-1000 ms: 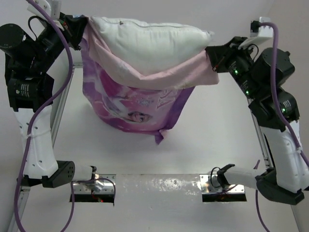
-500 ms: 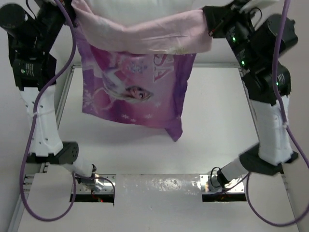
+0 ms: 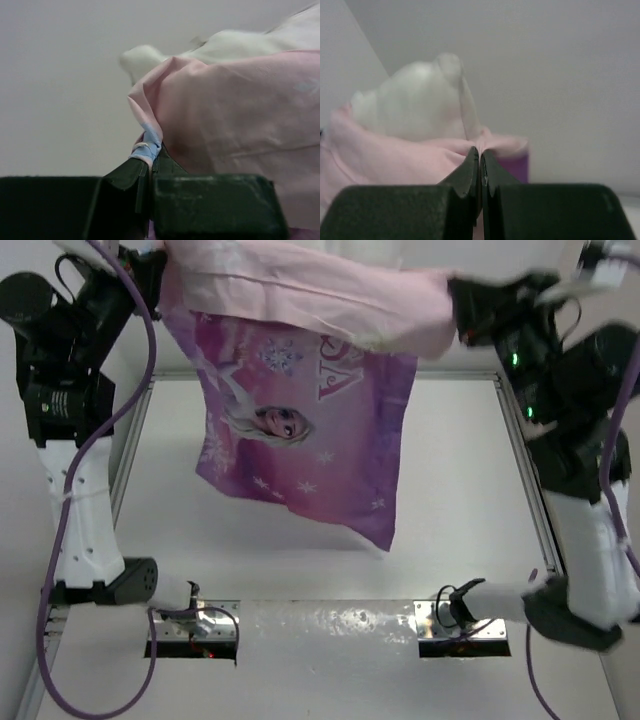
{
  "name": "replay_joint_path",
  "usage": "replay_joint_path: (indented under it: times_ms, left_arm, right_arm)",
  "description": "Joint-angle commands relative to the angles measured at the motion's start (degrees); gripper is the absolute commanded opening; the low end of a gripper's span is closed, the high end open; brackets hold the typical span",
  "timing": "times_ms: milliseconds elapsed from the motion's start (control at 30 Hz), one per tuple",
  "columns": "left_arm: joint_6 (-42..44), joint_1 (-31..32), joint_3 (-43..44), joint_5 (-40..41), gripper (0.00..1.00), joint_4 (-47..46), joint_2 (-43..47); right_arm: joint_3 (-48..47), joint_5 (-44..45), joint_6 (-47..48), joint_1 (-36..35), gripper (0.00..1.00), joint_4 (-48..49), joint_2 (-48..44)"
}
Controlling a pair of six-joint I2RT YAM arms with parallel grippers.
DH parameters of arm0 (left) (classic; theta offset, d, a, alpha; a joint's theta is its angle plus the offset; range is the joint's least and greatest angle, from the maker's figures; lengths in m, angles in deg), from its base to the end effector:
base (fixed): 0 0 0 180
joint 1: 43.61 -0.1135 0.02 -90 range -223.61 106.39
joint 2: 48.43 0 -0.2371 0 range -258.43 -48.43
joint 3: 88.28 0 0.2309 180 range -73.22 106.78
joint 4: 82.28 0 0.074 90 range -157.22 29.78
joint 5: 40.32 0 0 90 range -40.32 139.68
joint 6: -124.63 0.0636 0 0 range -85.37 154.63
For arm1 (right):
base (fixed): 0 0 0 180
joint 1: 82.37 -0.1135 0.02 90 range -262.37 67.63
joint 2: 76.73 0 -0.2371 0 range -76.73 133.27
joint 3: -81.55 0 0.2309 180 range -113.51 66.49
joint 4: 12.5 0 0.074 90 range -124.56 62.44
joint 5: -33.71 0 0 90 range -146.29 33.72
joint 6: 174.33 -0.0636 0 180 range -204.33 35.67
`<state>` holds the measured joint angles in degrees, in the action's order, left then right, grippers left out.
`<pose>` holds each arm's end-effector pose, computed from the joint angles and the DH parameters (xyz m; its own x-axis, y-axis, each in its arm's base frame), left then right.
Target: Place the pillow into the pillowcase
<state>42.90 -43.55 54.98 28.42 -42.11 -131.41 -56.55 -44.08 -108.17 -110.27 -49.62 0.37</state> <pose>0.2306 -0.0233 0.5952 0.3894 0.1336 -0.9113 0.2885 0.9220 0.2584 0.1862 0.0833 0.6017 0.2115 0.5590 -0.8018 -0.4066 0.7963 0.4479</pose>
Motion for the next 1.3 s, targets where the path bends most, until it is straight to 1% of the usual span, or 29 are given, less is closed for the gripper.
replay_joint_path:
  times_ms: [0, 33, 67, 100, 133, 167, 200, 233, 267, 300, 333, 367, 400, 467, 500, 567, 833, 1033, 1100, 1133, 1200, 1267]
  left_arm:
    - [-1.3, -0.1, -7.6, 1.7, 0.0, -7.6, 8.5]
    - [-1.7, -0.1, -3.0, 5.4, 0.0, -6.0, 7.1]
    - [-1.4, -0.1, 3.0, 7.3, 0.0, -1.1, 2.3]
    - [0.8, -0.1, 10.1, 6.6, 0.0, 0.6, 0.2]
    - [1.7, -0.1, 17.6, 5.5, 0.0, 0.4, -0.9]
    - [2.8, -0.1, 16.9, 4.8, 0.0, -4.1, 1.0]
    - [2.9, -0.1, 13.8, 3.5, 0.0, -7.2, 3.1]
    - [2.7, -0.1, 7.3, 3.2, 0.0, -9.2, 4.7]
    - [2.4, -0.1, 5.2, 2.6, 0.0, -8.6, 5.6]
    - [2.0, -0.1, 3.5, 2.3, 0.0, -7.2, 6.2]
    - [1.4, -0.1, 0.3, 3.1, 0.0, -6.0, 6.2]
    - [1.4, -0.1, -0.4, 4.4, 0.0, -5.9, 6.0]
    - [1.3, -0.1, -0.2, 6.5, 0.0, -6.0, 5.6]
    - [1.9, -0.1, 2.7, 6.4, 0.0, -6.1, 4.8]
    - [2.6, -0.1, 3.9, 5.0, 0.0, -6.2, 4.8]
    - [2.5, -0.1, 3.9, 4.5, 0.0, -6.7, 4.8]
    - [2.0, -0.1, 0.0, 6.0, 0.0, -5.6, 5.0]
    - [2.9, -0.1, -1.7, 6.5, 0.0, -7.6, 3.8]
    - [2.0, -0.1, -3.1, 7.5, 0.0, -8.6, 2.6]
    - [1.1, -0.1, -3.7, 7.7, 0.0, -9.8, 1.5]
    - [0.1, -0.1, -4.3, 8.1, 0.0, -11.0, 0.1]
    - [-1.1, -0.1, -3.7, 7.3, 0.0, -12.2, -2.7]
  right_arm:
    - [28.6, 4.6, -3.3, 0.0, 0.0, 16.5, -18.0]
    - [28.6, 6.5, -3.0, 0.0, 0.0, 14.0, -18.0]
    - [22.6, 5.8, -2.3, 0.0, 0.0, 5.2, -13.3]
    - [15.6, 1.8, -1.1, 0.0, 0.0, 2.3, -10.4]
    - [1.3, -0.3, -1.1, 0.0, 0.0, 0.6, -7.6]
    - [-5.0, -1.7, -1.2, 0.0, 0.0, -0.9, -3.0]
    - [-9.3, -2.7, -1.0, 0.0, 0.0, -1.0, -1.7]
    - [-11.0, -2.5, -0.9, 0.0, 0.0, -1.1, -1.6]
    - [-7.5, -1.7, -0.6, 0.0, 0.0, -0.9, -2.7]
    - [-1.6, -0.4, -0.1, 0.0, 0.0, 2.8, -7.7]
    - [13.2, 2.4, -0.8, 0.0, 0.0, 8.1, -12.2]
    - [17.8, 3.9, -0.8, 0.0, 0.0, 8.6, -12.2]
    - [19.1, 4.5, -1.0, 0.0, 0.0, 7.7, -12.3]
    - [13.6, 2.5, -1.0, 0.0, 0.0, 5.2, -10.2]
    - [9.3, 1.4, -1.0, 0.0, 0.0, 3.4, -8.1]
    - [6.7, 0.4, -0.5, 0.0, 0.0, 2.0, -6.8]
    - [11.6, 1.2, -0.3, 0.0, 0.0, 2.9, -6.5]
    - [11.4, 4.7, 3.0, 0.0, 0.0, 5.4, -4.2]
    - [14.3, 6.6, 5.5, 0.0, 0.0, 9.3, -3.3]
    - [15.8, 8.8, 7.6, 0.0, 0.0, 14.0, -3.2]
    - [19.0, 11.5, 10.0, 0.1, 0.0, 18.7, -2.1]
    - [19.6, 15.6, 14.3, 0.1, 0.0, 25.0, 0.5]
